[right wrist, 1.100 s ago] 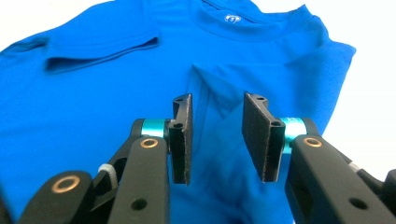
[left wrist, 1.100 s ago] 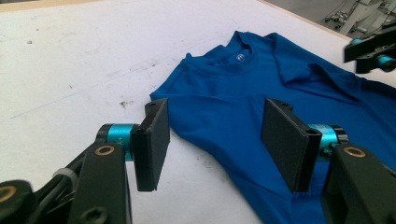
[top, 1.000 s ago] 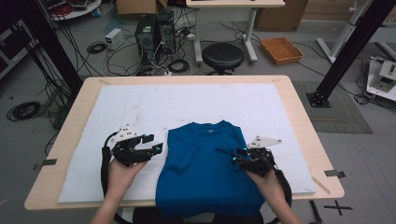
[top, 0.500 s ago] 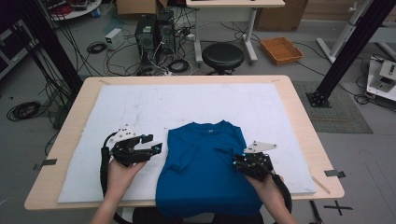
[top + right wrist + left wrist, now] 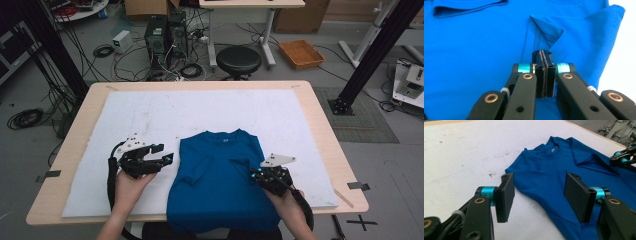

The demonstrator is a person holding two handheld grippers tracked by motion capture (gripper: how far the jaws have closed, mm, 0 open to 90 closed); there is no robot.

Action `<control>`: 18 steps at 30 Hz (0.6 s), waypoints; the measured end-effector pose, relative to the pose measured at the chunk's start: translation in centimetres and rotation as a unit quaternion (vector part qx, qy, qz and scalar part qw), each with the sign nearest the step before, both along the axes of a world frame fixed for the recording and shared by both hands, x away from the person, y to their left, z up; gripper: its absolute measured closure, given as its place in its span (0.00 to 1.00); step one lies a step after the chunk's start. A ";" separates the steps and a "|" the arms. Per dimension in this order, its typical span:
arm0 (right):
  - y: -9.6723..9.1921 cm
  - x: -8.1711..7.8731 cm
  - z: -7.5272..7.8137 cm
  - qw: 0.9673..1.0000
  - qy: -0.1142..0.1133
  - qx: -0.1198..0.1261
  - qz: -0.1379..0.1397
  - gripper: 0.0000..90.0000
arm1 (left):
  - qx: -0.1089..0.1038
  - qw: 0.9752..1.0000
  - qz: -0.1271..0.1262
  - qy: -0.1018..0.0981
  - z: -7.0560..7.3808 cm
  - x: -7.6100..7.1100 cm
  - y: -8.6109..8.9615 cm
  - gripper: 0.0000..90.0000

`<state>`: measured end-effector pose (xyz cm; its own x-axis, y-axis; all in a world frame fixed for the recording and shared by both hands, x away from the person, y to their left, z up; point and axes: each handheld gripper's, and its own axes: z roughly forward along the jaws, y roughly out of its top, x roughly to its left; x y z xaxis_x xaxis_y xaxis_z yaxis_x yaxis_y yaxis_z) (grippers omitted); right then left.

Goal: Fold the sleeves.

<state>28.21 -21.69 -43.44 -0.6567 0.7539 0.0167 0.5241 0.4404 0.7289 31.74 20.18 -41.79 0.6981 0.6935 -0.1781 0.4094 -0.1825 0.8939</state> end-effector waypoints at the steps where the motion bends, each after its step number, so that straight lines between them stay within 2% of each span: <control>1: -0.1 0.0 0.0 1.000 0.003 0.004 -0.002 0.91 | 0.000 1.000 -0.001 0.000 0.0 0.0 0.0 0.46; 4: 0.2 0.0 -0.3 1.000 0.008 0.000 0.000 0.93 | 0.001 1.000 -0.002 -0.002 0.1 -0.1 -0.1 0.46; 8: 0.5 0.1 -0.5 1.000 0.006 -0.009 -0.006 0.88 | -0.001 1.000 -0.002 0.002 0.0 -0.1 -0.1 0.46; 12: 0.5 0.1 -0.7 1.000 0.010 -0.018 -0.004 1.00 | -0.001 1.000 -0.002 0.000 0.0 -0.1 -0.1 0.46; 14: 0.3 -0.2 -0.5 1.000 0.008 -0.016 -0.003 1.00 | -0.001 1.000 -0.001 0.001 0.0 -0.1 0.0 0.46; 18: -0.2 -1.2 0.2 1.000 0.002 0.003 0.006 1.00 | -0.001 1.000 -0.001 0.000 0.1 -0.1 0.0 0.46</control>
<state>27.00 -21.94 -43.26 -0.6663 0.7453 0.0229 0.5208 0.4431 0.7297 31.68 20.19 -41.72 0.6992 0.6921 -0.1793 0.4085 -0.1810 0.8946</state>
